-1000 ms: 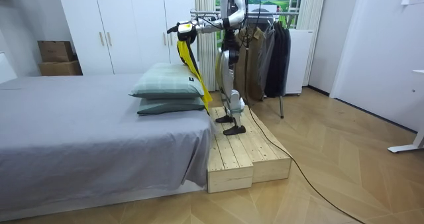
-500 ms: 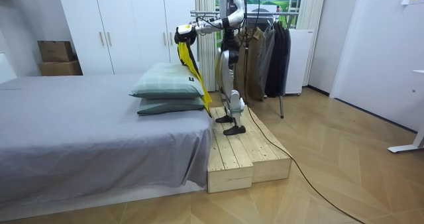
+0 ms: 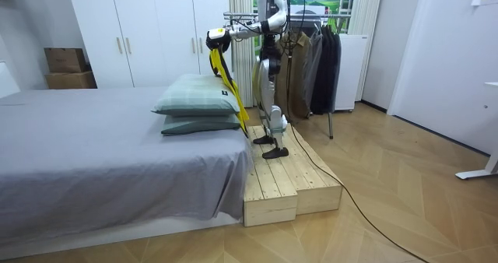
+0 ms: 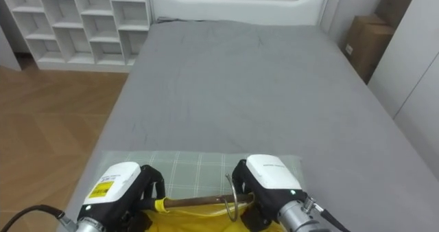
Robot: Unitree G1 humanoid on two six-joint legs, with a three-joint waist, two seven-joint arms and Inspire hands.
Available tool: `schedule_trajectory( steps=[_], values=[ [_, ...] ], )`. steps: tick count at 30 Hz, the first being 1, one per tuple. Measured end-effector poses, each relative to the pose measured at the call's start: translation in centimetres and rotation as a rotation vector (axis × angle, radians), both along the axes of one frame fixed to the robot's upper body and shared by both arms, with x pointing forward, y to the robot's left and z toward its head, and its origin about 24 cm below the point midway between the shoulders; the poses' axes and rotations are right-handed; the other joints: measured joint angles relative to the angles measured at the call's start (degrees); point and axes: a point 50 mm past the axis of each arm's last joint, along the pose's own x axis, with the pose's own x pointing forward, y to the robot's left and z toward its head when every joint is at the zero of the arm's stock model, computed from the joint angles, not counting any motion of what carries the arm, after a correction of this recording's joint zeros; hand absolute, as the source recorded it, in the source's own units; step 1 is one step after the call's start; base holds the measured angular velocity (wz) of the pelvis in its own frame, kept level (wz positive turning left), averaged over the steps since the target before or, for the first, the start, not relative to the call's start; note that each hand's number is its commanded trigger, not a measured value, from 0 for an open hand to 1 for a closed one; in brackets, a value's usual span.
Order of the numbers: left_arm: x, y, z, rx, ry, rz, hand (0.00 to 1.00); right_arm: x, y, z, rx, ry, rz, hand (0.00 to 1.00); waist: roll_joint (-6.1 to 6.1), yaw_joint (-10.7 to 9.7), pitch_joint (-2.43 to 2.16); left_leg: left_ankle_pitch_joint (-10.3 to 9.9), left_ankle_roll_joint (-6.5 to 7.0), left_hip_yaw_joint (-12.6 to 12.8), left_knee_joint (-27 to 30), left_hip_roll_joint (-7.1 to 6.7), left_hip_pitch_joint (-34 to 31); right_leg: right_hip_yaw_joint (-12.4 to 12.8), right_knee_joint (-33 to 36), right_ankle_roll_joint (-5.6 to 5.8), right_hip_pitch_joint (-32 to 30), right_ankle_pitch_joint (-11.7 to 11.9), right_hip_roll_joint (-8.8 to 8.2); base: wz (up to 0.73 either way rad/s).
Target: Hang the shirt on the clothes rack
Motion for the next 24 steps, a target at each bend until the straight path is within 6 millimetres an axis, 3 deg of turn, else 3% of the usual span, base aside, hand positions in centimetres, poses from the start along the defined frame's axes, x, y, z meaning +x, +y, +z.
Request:
schedule_trajectory(
  steps=[10, 18, 24],
  values=[
    [-0.1, -0.1, -0.2, 0.005, 0.012, 0.0, 1.0, -0.1, 0.0, -0.6, 0.005, 0.021, -0.009, 1.0, 0.13, -0.25, -0.1, 0.0, 0.0, 0.02, 0.05, -0.03, 1.11, -0.09, -0.17, 0.0, 1.4, 0.0, 0.07, 0.0],
    [-0.2, -0.2, -0.3, 0.037, 0.008, -0.011, 1.0, -0.5, -0.3, -1.0, 0.044, 0.068, -0.031, 1.0, 0.91, -0.6, -0.81, 0.0, 0.0, -0.45, 0.22, -0.09, 1.08, -0.66, -0.08, 0.0, 1.79, 0.0, -0.03, 0.03],
    [-0.4, -0.2, -0.6, 0.041, 0.028, -0.015, 1.0, -0.7, -0.9, -1.9, 0.137, 0.143, -0.07, 1.0, 0.91, -1.59, -0.82, 0.0, 0.0, -0.66, 0.53, -0.04, 1.8, -0.55, -0.04, 0.01, 2.32, 0.0, -0.1, 0.0]
  ],
)
